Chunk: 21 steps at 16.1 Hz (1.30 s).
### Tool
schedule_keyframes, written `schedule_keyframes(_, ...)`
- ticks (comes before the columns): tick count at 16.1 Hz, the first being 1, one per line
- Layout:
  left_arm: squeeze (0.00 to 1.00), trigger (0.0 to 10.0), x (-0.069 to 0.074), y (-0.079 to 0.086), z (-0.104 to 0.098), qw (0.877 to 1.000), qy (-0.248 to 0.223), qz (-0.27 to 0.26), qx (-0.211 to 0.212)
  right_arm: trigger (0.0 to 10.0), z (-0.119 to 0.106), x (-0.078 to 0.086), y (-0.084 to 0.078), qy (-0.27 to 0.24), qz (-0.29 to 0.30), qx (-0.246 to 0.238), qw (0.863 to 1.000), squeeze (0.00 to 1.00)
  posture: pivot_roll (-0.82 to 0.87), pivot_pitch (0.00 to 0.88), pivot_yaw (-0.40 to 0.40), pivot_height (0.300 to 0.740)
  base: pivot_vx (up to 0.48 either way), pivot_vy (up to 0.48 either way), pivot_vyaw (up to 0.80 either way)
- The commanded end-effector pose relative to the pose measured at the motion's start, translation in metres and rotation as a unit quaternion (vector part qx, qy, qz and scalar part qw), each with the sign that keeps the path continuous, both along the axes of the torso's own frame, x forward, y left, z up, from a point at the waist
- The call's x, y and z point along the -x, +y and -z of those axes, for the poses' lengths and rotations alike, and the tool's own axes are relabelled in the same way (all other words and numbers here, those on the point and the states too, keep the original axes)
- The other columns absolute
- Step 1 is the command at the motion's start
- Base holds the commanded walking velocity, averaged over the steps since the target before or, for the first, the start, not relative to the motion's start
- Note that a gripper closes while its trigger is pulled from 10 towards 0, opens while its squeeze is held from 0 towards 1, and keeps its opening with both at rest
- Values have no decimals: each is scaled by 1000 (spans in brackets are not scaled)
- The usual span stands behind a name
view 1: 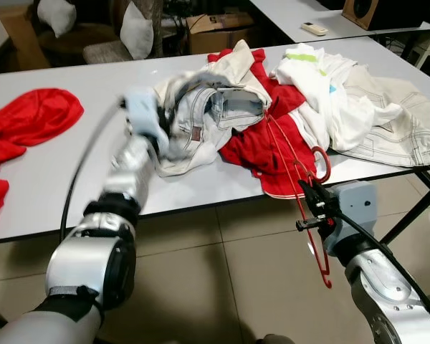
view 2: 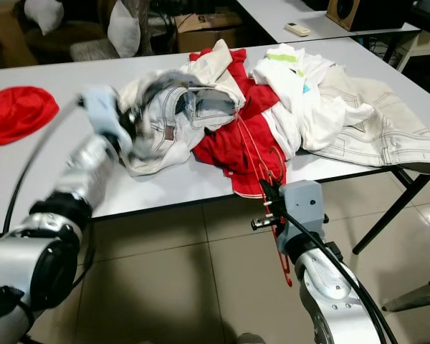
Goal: Hang hanger
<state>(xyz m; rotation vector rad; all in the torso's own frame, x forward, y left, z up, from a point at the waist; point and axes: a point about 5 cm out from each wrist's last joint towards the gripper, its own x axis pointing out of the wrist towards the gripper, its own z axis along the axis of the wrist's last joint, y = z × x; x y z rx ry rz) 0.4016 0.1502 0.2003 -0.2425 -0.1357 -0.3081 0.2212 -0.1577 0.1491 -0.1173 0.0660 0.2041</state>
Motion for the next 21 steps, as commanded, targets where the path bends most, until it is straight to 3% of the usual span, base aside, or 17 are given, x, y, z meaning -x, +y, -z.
schedule_keyframes(1,0,0,0,-3,-51,995,-75,45,48,10000,-4,-4,1,-15,-5,-7,1000,0,-209,0,39,740,0,0,0)
schedule_keyframes(2,0,0,16,-3,-91,983,-129,98,82,10000,-7,-7,5,-23,-14,-16,1000,0,-188,0,35,740,0,0,0)
schedule_keyframes(3,0,0,28,1,-107,977,-157,124,72,10000,-8,-9,7,-28,-18,-18,999,0,-176,0,32,740,0,0,0)
schedule_keyframes(5,0,0,44,7,-112,976,-167,140,27,10000,-6,-12,9,-27,-21,-22,999,0,-153,0,29,740,0,0,0)
schedule_keyframes(6,0,0,52,15,-102,978,-152,136,-34,10000,-4,-13,11,-24,-24,-23,999,0,-139,0,25,740,0,0,0)
schedule_keyframes(8,0,0,65,28,-80,982,-108,137,-74,10000,0,-15,12,-15,-30,-25,999,0,-114,0,20,740,0,0,0)
schedule_keyframes(9,0,0,74,35,-62,980,-69,135,-130,10000,2,-16,12,-13,-31,-24,999,0,-103,0,16,740,0,0,0)
schedule_keyframes(10,0,0,81,46,-33,964,-24,127,-231,10000,4,-19,11,-9,-32,-25,999,0,-84,0,12,740,0,0,0)
schedule_keyframes(11,0,0,91,54,-18,953,21,121,-276,10000,5,-21,9,-9,-33,-24,999,0,-76,0,12,740,0,0,0)
schedule_keyframes(12,0,10000,98,65,-2,932,63,103,-342,10000,5,-24,7,-12,-30,-27,999,0,-67,0,12,740,0,0,0)
schedule_keyframes(13,0,10000,100,73,9,912,81,96,-391,10000,4,-25,5,-15,-26,-30,999,0,-66,0,14,740,0,0,0)
schedule_keyframes(14,1000,10000,102,84,23,892,107,87,-431,10000,3,-27,5,-19,-25,-31,999,0,-69,0,17,740,0,0,0)
schedule_keyframes(15,1000,10000,106,95,37,848,130,88,-506,10000,3,-28,4,-21,-24,-26,999,0,-73,0,15,740,0,0,0)
schedule_keyframes(16,1000,10000,109,97,37,842,132,96,-514,10000,0,-28,5,-27,-28,-31,999,0,-85,0,21,740,0,0,0)
schedule_keyframes(18,1000,10000,120,76,23,847,89,212,-480,10000,-8,-27,11,-47,-56,-40,996,0,-106,0,36,740,0,0,0)
schedule_keyframes(19,1000,10000,122,62,13,860,56,257,-438,10000,-11,-27,13,-54,-66,-48,995,0,-114,0,41,740,0,0,0)
schedule_keyframes(21,1000,10000,126,48,3,860,45,316,-399,10000,-16,-26,12,-64,-70,-71,993,0,-125,0,48,740,0,0,0)
